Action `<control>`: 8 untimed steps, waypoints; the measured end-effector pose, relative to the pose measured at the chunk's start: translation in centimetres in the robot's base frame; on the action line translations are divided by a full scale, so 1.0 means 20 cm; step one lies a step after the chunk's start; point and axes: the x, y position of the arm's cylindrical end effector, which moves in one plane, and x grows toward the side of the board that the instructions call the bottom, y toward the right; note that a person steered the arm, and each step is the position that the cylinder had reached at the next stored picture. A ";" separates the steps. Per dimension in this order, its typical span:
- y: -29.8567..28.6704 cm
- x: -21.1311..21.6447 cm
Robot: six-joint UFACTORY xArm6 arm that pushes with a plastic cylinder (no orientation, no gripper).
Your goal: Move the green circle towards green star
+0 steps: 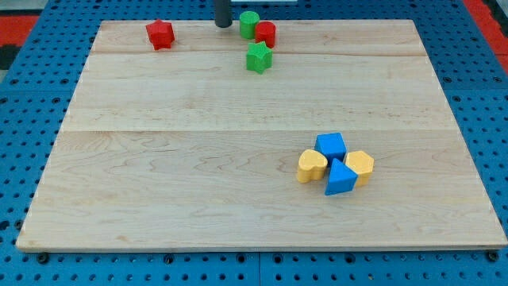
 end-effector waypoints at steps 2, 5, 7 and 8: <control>0.70 0.39; 1.30 0.00; 1.21 -0.01; 1.14 -0.01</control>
